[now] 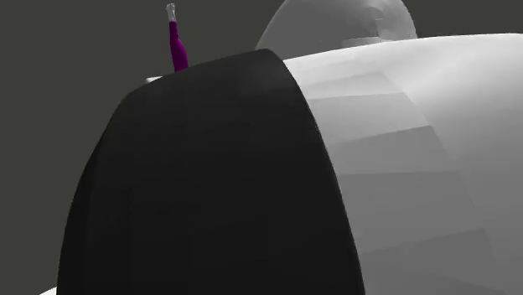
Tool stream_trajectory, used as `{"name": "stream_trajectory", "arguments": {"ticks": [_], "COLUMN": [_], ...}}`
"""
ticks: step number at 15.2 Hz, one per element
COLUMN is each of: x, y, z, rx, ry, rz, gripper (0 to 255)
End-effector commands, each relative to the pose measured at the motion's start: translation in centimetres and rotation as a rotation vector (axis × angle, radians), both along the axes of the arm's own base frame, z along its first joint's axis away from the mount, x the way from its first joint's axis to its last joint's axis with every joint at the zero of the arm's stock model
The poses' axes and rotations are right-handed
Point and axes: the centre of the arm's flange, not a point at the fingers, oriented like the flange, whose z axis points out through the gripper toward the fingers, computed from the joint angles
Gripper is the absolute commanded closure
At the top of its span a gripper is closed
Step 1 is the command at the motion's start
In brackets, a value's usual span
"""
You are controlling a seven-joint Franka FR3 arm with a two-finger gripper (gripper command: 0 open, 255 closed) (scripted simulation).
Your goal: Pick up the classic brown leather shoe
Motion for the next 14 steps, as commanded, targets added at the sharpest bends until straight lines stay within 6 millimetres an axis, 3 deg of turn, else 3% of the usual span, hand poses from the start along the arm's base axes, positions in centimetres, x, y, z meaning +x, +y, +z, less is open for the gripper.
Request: {"name": "stream_trajectory", "arguments": {"ticks": [1, 10, 12, 13, 14], "x": [1.1, 1.4, 1.4, 1.4, 1.4], "y": [-1.2, -1.8, -1.8, -1.8, -1.8], "z": [-2.5, -7.7, -7.7, -7.7, -7.8], "rx": [-0.007, -0.011, -0.011, -0.01, -0.01], "ry": [-0.002, -0.002, -0.002, -0.002, -0.002], "rz": [-0.057, -0.088, -0.088, -0.088, -0.088], "gripper": [0, 0, 0, 255, 255]}}
